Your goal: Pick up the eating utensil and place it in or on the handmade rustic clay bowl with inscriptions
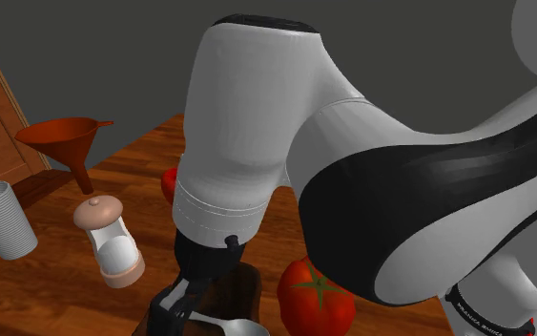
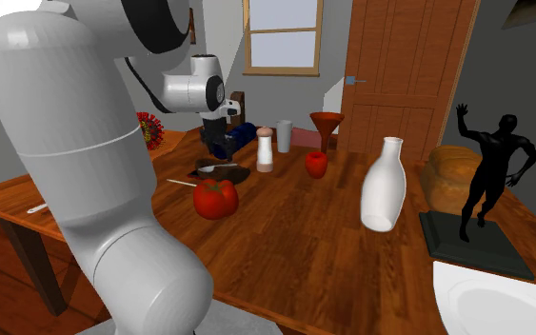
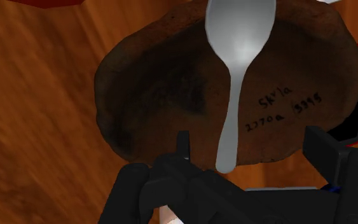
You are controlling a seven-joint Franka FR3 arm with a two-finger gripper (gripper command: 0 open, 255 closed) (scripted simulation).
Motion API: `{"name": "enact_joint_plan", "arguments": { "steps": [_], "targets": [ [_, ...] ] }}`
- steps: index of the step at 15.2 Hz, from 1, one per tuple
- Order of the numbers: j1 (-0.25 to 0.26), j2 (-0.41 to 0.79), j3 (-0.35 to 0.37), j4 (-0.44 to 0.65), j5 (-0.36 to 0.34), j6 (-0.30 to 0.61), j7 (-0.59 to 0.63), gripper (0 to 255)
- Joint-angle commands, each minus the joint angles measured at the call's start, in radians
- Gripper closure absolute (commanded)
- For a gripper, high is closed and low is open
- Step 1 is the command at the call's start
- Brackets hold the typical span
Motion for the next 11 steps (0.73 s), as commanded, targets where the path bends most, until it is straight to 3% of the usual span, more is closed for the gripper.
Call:
{"name": "enact_joint_plan", "arguments": {
  "steps": [1, 3, 7, 11],
  "targets": [
    [0.0, 0.0, 0.0, 0.0, 0.0, 0.0, 0.0, 0],
    [0.0, 0.0, 0.0, 0.0, 0.0, 0.0, 0.0, 0],
    [0.011, -0.101, -0.03, 0.039, 0.074, -0.125, -0.053, 0],
    [0.011, -0.101, -0.03, 0.039, 0.073, -0.125, -0.053, 0]
  ]
}}
